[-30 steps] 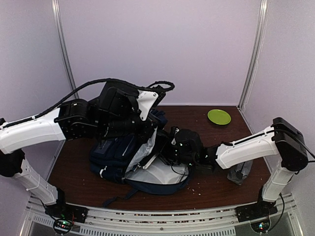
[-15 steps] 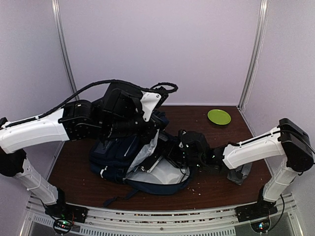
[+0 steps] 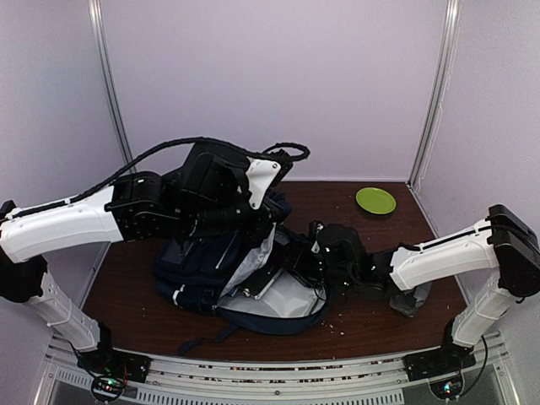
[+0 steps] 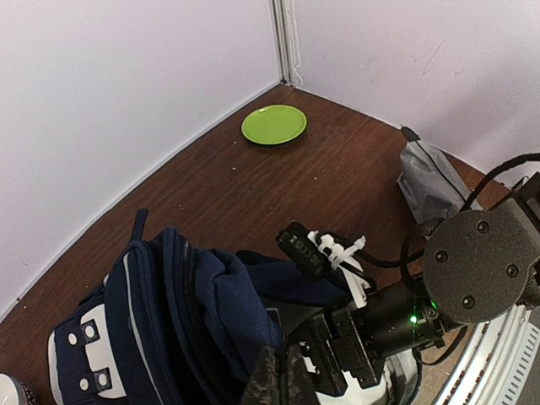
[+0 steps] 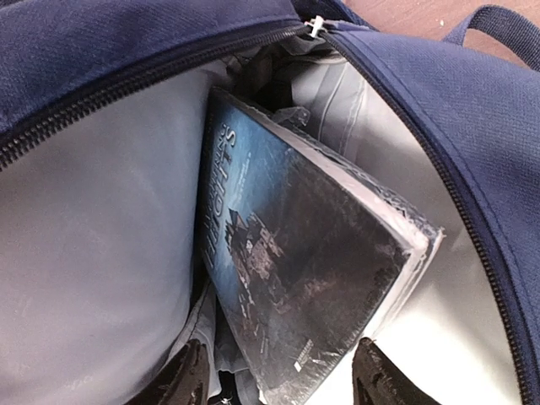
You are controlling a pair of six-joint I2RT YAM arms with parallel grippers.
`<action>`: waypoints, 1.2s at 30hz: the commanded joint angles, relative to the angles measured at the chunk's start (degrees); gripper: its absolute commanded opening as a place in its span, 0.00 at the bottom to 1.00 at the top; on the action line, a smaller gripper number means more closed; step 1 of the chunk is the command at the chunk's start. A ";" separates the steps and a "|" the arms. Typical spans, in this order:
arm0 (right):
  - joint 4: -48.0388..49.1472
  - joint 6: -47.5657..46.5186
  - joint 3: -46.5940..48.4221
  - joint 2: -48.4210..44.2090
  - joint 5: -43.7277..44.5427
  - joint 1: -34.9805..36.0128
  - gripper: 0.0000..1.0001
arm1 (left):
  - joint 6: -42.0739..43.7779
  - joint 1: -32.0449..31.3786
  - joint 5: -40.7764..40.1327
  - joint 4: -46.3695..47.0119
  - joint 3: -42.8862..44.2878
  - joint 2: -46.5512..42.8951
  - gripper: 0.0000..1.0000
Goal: Pack the student bag
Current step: Place the book in the student bag.
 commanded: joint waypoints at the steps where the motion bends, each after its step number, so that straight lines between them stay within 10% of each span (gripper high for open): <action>1: -0.79 -1.14 -0.13 -0.42 -0.26 -0.37 0.54 | 0.97 -0.87 1.32 11.88 4.72 -0.40 0.00; 36: 2.96 -1.53 16.84 14.78 -7.75 -0.33 0.21 | -1.67 -0.87 7.06 12.58 5.66 0.69 0.00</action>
